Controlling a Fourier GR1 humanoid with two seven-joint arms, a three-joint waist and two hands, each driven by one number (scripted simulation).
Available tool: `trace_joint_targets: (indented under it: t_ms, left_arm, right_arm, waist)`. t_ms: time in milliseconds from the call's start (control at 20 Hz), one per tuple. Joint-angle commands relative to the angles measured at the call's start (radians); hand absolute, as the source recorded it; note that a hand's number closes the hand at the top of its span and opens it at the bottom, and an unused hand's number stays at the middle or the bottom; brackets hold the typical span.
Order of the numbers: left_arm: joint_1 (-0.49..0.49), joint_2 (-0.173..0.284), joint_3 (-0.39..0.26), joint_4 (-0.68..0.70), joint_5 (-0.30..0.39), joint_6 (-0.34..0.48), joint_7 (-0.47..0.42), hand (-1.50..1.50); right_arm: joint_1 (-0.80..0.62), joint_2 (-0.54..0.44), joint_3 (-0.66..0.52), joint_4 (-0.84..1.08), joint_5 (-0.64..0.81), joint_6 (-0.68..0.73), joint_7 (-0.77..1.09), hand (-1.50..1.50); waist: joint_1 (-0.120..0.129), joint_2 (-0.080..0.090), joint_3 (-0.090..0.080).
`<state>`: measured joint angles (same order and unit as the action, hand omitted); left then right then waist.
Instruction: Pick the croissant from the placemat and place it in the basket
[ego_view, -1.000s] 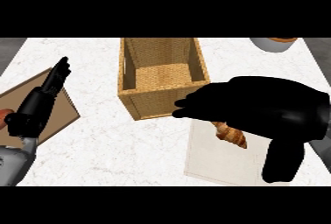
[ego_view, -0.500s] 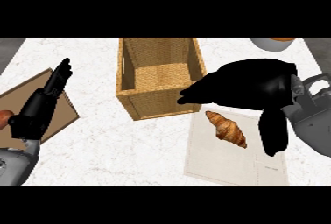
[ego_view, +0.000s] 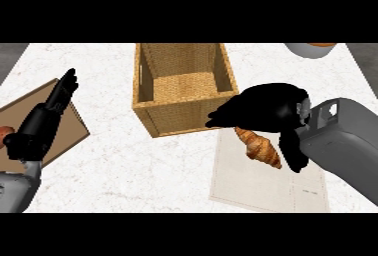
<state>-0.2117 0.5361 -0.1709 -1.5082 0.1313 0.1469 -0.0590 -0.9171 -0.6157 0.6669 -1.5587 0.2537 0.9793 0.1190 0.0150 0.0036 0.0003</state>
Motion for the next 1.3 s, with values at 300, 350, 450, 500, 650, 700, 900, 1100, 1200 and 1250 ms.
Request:
trace_joint_targets:
  t_ms: [300,350,450,500,650,700,900,1100,1200,1250]
  left_arm:
    - [-0.010,-0.012,0.063,0.010,-0.014,-0.058,0.015,0.00]
    - [-0.021,-0.037,0.050,0.075,-0.035,-0.064,-0.033,0.00]
    - [-0.055,-0.047,0.066,0.026,-0.051,-0.044,0.047,0.00]
    - [-0.003,-0.086,0.018,-0.007,-0.091,-0.008,0.013,0.00]
    - [0.030,-0.064,0.060,-0.050,-0.082,-0.044,0.032,0.00]
    - [0.011,-0.111,0.025,-0.012,-0.123,-0.012,0.030,0.00]
    - [0.054,-0.063,0.082,-0.135,-0.079,-0.065,0.091,0.00]
    - [-0.047,-0.068,0.132,0.032,-0.072,-0.135,0.026,0.00]
    - [0.031,-0.126,0.089,-0.057,-0.137,-0.073,0.050,0.00]
    - [-0.007,-0.091,0.140,0.026,-0.105,-0.123,0.000,0.00]
  right_arm:
    - [0.090,-0.036,0.075,0.088,0.297,-0.050,-0.233,-1.50]
    - [0.110,0.047,0.107,0.124,0.337,-0.103,-0.213,-1.50]
    - [0.090,0.040,0.049,0.134,0.356,-0.061,-0.232,-1.50]
    - [0.118,0.041,0.102,0.171,0.414,-0.141,-0.273,-1.50]
    - [0.119,0.073,0.071,0.215,0.467,-0.157,-0.327,-1.50]
    - [0.128,0.063,0.057,0.224,0.474,-0.171,-0.351,-1.50]
    - [0.146,0.068,0.032,0.257,0.516,-0.196,-0.414,-1.50]
    - [0.184,0.160,0.045,0.318,0.609,-0.292,-0.415,-1.50]
    - [0.200,0.122,0.022,0.302,0.640,-0.269,-0.471,-1.50]
    - [0.263,0.127,0.028,0.260,0.643,-0.286,-0.438,-1.50]
  waist:
    - [-0.011,-0.002,0.000]
    - [-0.011,0.000,0.000]
    - [-0.012,-0.003,0.000]
    - [-0.007,-0.002,0.000]
    - [-0.004,-0.003,0.000]
    - [-0.008,-0.003,0.000]
    - [0.000,-0.005,0.000]
    - [-0.011,-0.001,0.000]
    - [-0.009,-0.003,0.000]
    - [-0.015,-0.003,0.000]
